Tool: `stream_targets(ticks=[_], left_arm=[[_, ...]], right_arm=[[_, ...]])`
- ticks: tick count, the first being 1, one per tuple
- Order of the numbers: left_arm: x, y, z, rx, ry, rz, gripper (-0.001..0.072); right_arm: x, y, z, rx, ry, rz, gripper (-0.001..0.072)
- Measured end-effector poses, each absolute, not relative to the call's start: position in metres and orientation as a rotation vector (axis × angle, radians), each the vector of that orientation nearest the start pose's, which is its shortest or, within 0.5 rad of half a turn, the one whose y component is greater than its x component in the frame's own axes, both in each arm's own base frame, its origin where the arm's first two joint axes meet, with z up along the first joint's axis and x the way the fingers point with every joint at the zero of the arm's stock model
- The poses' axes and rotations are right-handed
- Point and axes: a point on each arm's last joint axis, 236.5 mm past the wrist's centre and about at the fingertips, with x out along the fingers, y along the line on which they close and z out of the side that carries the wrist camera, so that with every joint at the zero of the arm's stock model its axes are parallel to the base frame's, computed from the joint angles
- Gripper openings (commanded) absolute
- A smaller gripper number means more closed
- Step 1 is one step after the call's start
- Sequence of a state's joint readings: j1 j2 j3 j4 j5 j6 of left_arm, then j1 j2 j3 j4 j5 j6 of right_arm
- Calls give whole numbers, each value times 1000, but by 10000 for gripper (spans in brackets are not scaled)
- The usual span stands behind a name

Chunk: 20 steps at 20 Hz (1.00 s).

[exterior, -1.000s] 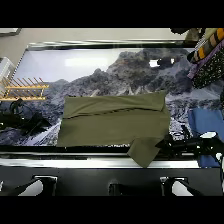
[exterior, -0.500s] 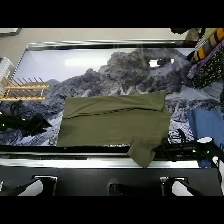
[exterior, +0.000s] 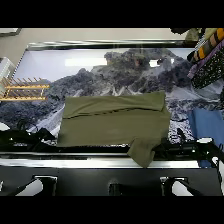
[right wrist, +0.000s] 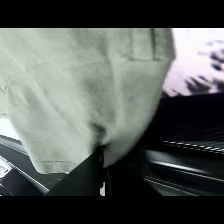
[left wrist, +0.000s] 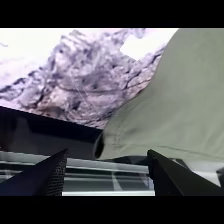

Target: Fold the clothes and pants, and hang the long-sleeved shirts on hangers.

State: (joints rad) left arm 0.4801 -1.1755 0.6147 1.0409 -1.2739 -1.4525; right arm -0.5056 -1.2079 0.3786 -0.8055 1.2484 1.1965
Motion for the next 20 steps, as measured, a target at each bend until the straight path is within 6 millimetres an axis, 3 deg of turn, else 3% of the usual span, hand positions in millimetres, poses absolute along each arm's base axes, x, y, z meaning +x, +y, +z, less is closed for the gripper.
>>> stream_targets(ticks=[11, 12, 15, 16, 20], left_arm=[[226, -31, -101, -973, 1616, -48, 568], [225, -34, -102, -968, 1626, -55, 519], [225, -40, -108, -944, 1644, -65, 281], [226, -41, -110, -932, 1644, -66, 33], [230, -40, -112, -894, 1630, -64, 13]], right_arm=[[196, 71, -102, 1055, 1565, 214, 28], [197, 71, -101, 1049, 1556, 215, 28], [199, 70, -97, 1033, 1534, 216, 28], [199, 70, -96, 1030, 1530, 218, 28], [195, 75, -86, 1037, 1539, 253, 26]])
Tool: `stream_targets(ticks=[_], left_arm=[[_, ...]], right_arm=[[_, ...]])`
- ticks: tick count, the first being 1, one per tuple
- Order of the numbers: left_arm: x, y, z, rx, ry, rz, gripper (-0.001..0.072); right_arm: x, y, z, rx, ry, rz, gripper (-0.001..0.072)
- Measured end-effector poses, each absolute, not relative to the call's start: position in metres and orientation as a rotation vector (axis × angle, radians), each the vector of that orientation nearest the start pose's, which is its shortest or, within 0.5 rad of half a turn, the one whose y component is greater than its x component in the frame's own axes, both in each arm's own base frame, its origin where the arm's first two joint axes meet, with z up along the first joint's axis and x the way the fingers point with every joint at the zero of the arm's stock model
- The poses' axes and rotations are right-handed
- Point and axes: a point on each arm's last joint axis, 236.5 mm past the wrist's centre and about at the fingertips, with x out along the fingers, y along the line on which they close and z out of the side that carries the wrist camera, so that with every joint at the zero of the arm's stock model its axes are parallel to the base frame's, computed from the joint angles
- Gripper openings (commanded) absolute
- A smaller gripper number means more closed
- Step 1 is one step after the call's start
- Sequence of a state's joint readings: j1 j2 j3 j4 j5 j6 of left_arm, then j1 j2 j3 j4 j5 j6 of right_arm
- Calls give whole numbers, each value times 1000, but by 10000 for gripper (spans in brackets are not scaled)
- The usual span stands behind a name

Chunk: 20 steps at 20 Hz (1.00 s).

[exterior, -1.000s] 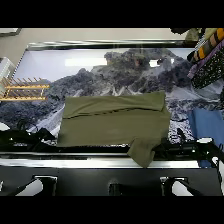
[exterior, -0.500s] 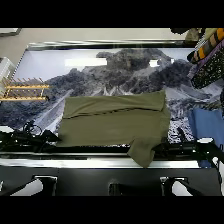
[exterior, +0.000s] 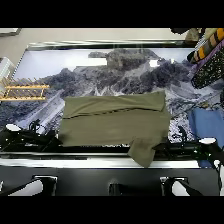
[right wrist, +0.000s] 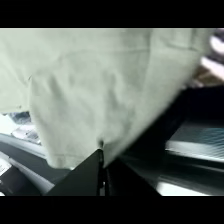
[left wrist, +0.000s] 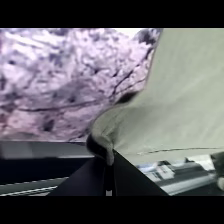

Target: Fold the clothes and pants, and hang the long-sleeved shirts on hangers.

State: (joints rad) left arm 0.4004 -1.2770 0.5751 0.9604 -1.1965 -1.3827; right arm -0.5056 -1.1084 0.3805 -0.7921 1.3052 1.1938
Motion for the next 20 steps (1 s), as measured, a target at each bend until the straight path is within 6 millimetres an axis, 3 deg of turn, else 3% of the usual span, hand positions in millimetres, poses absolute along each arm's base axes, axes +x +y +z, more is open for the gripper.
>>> stream_targets(ticks=[5, 13, 16, 20], left_arm=[[232, -42, -88, -863, 1581, -94, 12], [207, -31, -36, -733, 1508, -22, 12], [218, -31, -23, -702, 1465, -36, 12], [259, -33, -10, -651, 1409, -68, 12]], right_arm=[[196, 80, -60, 1004, 1490, 308, 25], [171, 91, -7, 915, 1417, 312, 24], [182, 81, 7, 857, 1345, 277, 24], [224, 57, 25, 793, 1252, 248, 25]])
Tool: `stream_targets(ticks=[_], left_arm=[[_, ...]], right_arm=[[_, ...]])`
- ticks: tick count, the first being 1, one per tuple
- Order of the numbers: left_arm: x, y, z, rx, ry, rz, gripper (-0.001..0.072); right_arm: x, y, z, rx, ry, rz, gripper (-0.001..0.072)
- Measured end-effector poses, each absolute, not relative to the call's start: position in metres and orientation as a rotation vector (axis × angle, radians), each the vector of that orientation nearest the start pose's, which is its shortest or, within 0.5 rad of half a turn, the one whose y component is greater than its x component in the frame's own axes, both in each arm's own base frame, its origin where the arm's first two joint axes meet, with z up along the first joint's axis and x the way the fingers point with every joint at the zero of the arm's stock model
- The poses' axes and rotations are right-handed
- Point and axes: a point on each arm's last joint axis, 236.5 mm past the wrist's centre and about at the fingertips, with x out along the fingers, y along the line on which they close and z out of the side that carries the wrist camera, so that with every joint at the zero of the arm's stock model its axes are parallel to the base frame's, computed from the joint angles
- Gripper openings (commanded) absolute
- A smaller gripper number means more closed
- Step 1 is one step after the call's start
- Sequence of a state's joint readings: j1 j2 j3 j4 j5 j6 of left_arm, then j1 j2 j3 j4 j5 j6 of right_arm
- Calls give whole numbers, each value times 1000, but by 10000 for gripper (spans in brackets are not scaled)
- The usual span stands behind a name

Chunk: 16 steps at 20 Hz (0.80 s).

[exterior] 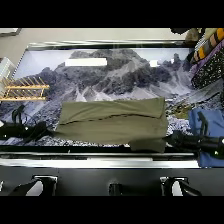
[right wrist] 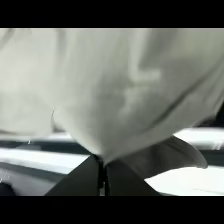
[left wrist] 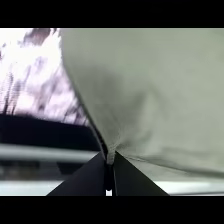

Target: Fold the clothes and pants, and hang the long-sleeved shirts on hangers.

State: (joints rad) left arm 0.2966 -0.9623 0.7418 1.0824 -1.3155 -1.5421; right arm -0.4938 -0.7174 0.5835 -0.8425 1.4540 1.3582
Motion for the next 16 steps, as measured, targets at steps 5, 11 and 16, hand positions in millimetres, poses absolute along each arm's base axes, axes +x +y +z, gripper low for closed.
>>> stream_targets(ticks=[5, 11, 16], left_arm=[[318, -34, -9, -611, 1400, -99, 12], [387, -38, -11, -565, 1387, -138, 12], [430, -39, -16, -522, 1378, -138, 12]], right_arm=[[297, 55, 17, 658, 1255, 295, 25], [387, 53, 6, 592, 1230, 295, 25], [431, 46, -7, 589, 1222, 276, 26]])
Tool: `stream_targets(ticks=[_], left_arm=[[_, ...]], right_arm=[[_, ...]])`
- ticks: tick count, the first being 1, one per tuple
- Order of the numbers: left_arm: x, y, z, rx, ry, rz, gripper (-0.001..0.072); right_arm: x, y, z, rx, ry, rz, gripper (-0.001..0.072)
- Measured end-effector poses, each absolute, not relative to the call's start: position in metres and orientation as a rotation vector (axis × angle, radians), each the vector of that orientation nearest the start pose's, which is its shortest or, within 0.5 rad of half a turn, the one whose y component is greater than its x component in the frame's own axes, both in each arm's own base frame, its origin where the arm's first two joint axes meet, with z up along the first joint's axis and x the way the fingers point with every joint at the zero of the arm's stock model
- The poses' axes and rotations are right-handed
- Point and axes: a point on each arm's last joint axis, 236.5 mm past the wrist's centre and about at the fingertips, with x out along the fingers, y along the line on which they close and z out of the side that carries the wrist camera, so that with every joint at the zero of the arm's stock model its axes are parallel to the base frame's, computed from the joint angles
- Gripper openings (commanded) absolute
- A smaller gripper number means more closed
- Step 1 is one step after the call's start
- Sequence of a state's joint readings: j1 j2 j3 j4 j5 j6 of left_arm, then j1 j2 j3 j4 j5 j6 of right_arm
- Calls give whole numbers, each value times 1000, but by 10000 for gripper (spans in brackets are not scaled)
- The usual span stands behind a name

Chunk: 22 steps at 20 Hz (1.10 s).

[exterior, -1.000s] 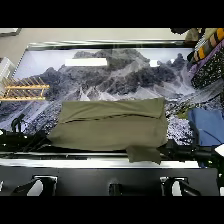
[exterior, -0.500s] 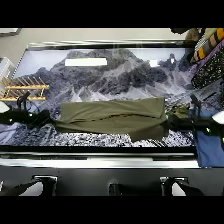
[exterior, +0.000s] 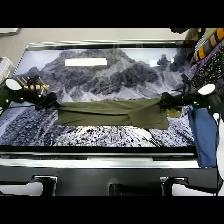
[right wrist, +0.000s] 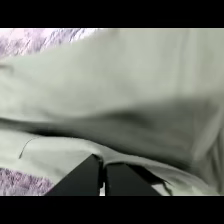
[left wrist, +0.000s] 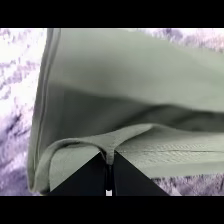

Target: Fold the clothes and pants, and hang the long-sleeved shirts on hangers.

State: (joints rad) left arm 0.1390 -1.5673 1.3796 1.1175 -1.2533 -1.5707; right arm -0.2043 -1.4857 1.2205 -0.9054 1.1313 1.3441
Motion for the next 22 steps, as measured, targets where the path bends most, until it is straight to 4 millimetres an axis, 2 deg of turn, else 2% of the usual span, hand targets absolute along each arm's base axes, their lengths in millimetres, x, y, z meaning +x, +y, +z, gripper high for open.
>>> stream_targets(ticks=[6, 10, 11, 12, 13, 14, 16, 19, 21, 22], left_arm=[[468, -36, -21, -483, 1375, -129, 12], [474, -42, -44, -463, 1426, -127, 13], [474, -44, -49, -460, 1438, -129, 20], [474, -46, -54, -457, 1448, -130, 85], [474, -48, -56, -454, 1454, -133, 218], [475, -48, -57, -452, 1453, -133, 305], [478, -45, -52, -434, 1451, -131, 320], [481, -37, -32, -389, 1449, -129, 322], [482, -29, -14, -347, 1443, -122, 323], [483, -27, -3, -330, 1433, -120, 323]], right_arm=[[469, 38, -16, 593, 1196, 259, 26], [481, 36, -34, 622, 1203, 245, 30], [482, 36, -39, 630, 1211, 243, 104], [483, 36, -43, 633, 1215, 240, 223], [485, 35, -44, 636, 1216, 240, 390], [486, 33, -42, 639, 1215, 244, 501], [488, 19, -28, 639, 1209, 245, 555], [482, -26, -13, 655, 1197, 202, 656], [470, -54, -15, 694, 1220, 183, 656], [464, -62, -18, 719, 1236, 187, 656]])
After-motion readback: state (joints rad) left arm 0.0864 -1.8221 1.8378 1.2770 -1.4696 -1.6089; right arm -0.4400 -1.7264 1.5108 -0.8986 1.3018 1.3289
